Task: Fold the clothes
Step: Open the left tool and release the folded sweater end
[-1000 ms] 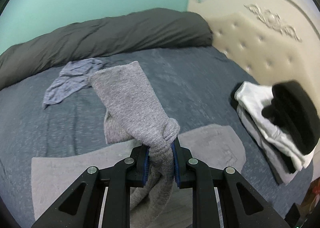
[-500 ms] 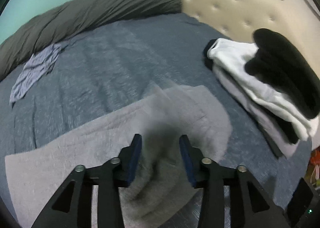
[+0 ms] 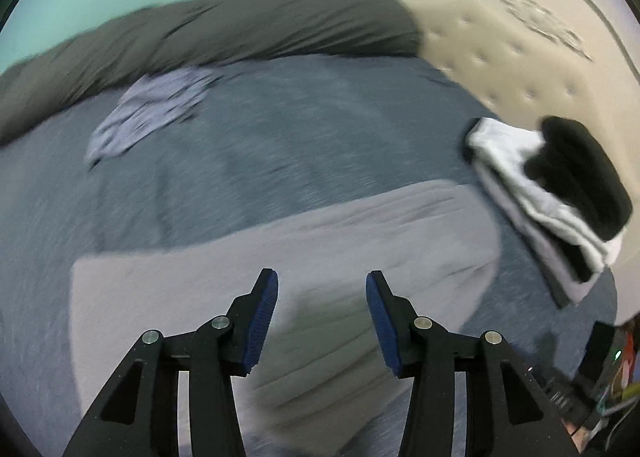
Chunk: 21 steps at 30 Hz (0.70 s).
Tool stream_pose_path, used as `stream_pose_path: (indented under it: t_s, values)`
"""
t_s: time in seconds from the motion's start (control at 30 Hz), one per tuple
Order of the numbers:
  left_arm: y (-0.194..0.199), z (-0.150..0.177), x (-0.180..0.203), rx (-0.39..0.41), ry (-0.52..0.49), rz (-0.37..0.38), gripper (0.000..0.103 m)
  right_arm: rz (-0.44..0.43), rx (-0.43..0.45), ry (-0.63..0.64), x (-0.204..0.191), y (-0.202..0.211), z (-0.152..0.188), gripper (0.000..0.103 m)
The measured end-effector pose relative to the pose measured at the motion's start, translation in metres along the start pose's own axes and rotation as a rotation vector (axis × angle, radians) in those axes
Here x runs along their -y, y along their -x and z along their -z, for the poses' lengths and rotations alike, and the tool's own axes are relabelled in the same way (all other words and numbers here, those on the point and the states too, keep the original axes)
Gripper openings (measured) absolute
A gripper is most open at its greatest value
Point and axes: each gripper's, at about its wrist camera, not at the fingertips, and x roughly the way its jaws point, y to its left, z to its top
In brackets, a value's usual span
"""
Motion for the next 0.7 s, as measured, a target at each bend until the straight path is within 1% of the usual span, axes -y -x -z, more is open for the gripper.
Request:
stream_pose_path:
  t_s: [0.1,0.2,0.3,0.43,0.5,0.7]
  values:
    - [0.008,0.023,-0.052,-0.016,0.063,-0.060,0.050,0.000,0.000,-0.005,-0.002,-0.003,0.000,0.019]
    - [0.018,0.042,-0.097,-0.022,0.133,-0.101,0.050,0.000,-0.003,-0.001,-0.007,-0.007,0.000,0.019]
    - [0.027,0.057,-0.133,-0.018,0.186,-0.124,0.050,-0.008,-0.009,0.002,-0.012,-0.012,-0.001,0.019]
    - [0.030,0.070,-0.163,-0.011,0.229,-0.139,0.050,-0.016,-0.002,0.005,-0.020,-0.017,-0.006,0.019]
    - [0.027,0.077,-0.171,-0.016,0.238,-0.136,0.050,-0.021,0.009,0.012,-0.026,-0.018,-0.011,0.019]
    - [0.015,0.094,-0.180,-0.038,0.240,-0.103,0.050,-0.099,0.031,0.064,-0.057,-0.033,-0.029,0.019]
